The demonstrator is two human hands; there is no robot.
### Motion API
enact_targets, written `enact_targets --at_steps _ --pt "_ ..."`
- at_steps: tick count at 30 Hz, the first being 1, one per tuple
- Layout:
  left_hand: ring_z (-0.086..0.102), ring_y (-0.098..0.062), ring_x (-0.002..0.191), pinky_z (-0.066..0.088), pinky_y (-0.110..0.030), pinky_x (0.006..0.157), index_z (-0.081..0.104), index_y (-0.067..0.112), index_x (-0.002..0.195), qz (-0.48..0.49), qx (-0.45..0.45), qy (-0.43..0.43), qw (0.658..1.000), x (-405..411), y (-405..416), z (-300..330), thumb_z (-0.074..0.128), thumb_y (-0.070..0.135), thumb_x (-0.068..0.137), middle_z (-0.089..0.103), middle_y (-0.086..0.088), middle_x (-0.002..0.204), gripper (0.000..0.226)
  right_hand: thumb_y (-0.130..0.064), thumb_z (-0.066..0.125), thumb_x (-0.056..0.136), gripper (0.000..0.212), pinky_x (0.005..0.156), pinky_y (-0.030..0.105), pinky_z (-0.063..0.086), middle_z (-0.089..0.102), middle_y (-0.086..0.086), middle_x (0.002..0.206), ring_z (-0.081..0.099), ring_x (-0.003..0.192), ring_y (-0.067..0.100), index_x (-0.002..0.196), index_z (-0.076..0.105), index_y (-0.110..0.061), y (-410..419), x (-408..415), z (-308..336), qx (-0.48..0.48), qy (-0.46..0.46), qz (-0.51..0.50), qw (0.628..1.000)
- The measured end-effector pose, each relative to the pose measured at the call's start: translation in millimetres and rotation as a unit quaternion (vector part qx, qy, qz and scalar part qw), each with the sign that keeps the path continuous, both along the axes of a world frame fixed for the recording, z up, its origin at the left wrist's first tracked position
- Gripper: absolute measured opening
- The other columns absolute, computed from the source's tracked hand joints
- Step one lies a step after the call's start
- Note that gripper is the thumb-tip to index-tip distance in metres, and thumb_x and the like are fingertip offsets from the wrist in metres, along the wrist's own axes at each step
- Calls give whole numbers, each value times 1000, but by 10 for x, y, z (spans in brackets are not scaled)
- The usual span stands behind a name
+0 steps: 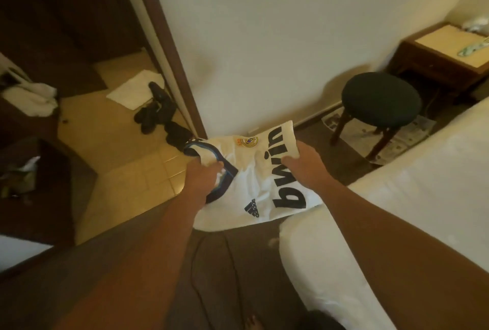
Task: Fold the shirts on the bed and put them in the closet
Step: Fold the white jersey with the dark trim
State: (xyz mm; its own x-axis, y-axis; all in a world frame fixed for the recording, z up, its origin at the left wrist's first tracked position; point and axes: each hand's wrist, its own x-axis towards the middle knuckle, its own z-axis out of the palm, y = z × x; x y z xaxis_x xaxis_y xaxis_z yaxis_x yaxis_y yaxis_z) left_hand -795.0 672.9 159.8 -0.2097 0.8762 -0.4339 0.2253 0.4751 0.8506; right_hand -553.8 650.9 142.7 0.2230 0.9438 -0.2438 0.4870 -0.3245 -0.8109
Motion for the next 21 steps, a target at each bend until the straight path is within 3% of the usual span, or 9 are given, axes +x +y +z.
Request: enact_targets --at_steps 4,9,14,18,21 --pt "63 -32 100 53 -49 98 64 4 122 45 22 13 999 -473 281 176 71 14 94 67 -13 112 31 -15 60 94 31 85 42 58 67 0 101 65 87 16 125 58 -16 535 -474 151 15 2 48 999" --pt "63 -32 100 51 -47 97 65 5 110 95 47 9 994 -957 687 257 69 6 95 67 -12 107 16 -16 62 89 28 87 50 58 70 3 102 68 93 25 116 63 -14 1201 -965 244 31 0 116 993" --pt "62 -26 94 47 -40 87 65 10 109 135 59 1 989 -1305 1216 304 69 8 94 67 -4 97 15 -22 64 92 32 91 49 56 69 5 112 67 100 27 124 60 -14 1944 -1318 291 39 5 163 986" --pt "62 -27 97 50 -44 94 64 15 109 158 43 -4 987 -1510 1693 387 71 13 94 65 3 91 16 -23 65 95 33 91 42 55 67 3 115 67 103 26 127 58 -15 2590 -1522 345 29 16 200 979" --pt "63 -28 96 51 -45 94 64 15 104 189 36 -1 981 -1662 1994 420 72 13 93 65 1 89 14 -25 66 95 36 95 46 55 68 2 118 67 104 25 129 57 -19 3021 -1712 355 13 25 235 972"
